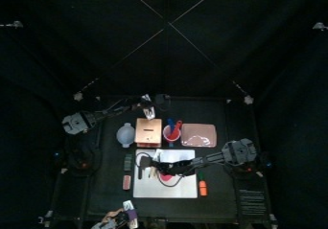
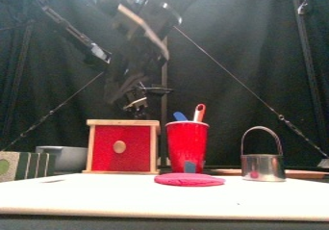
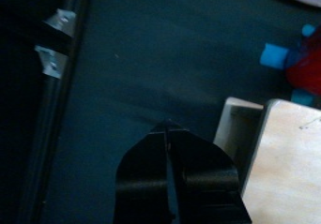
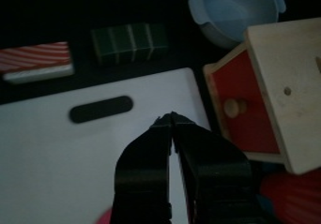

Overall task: Get the cutter from the drawer then cut the dough then place the extra dough in the bowl
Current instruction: Cut the dough

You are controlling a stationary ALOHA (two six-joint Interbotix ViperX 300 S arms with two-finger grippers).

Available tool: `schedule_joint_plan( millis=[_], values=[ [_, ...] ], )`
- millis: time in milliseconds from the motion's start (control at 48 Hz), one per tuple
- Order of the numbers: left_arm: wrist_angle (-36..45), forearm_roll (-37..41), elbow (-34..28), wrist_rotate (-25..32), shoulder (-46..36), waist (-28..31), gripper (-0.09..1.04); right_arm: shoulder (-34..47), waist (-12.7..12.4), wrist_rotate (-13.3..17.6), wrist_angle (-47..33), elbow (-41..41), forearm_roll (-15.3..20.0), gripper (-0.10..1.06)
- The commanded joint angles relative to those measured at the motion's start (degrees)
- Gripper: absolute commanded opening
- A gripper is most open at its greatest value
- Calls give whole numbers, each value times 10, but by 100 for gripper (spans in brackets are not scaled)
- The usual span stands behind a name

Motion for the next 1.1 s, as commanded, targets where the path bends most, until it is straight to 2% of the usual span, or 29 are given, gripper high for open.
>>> schedule_joint_plan(
  millis=[21,104,188,292,354,438,521,583,688,854,1021,1104],
  values=[
    [-58,-18,11,-16,-39,4,29,-66,18,9,31,17,-13,17],
    [-113,-43,36,-24,-60,1,29,-90,32,10,62,36,-12,22],
    [-164,-55,67,-23,-82,0,29,-108,51,10,106,54,-5,33],
    [-217,-66,104,-26,-105,-20,29,-121,72,11,144,73,-1,52],
    [-250,-78,127,-26,-116,-38,29,-130,80,12,164,85,4,68],
    [-300,-104,163,-25,-139,-70,29,-141,86,12,179,94,27,84],
    [-347,-123,191,-25,-162,-100,29,-152,86,11,187,105,71,94],
    [-379,-134,209,-25,-178,-124,29,-171,83,7,187,123,115,95],
    [-420,-149,235,-25,-210,-169,29,-208,77,-1,184,160,159,94],
    [-483,-154,265,-25,-254,-253,29,-287,59,-2,160,234,190,94],
    [-573,-149,316,-25,-283,-324,30,-335,25,-4,106,310,211,94],
    [-621,-149,346,-25,-288,-353,30,-341,3,-21,73,345,225,94]
  ],
)
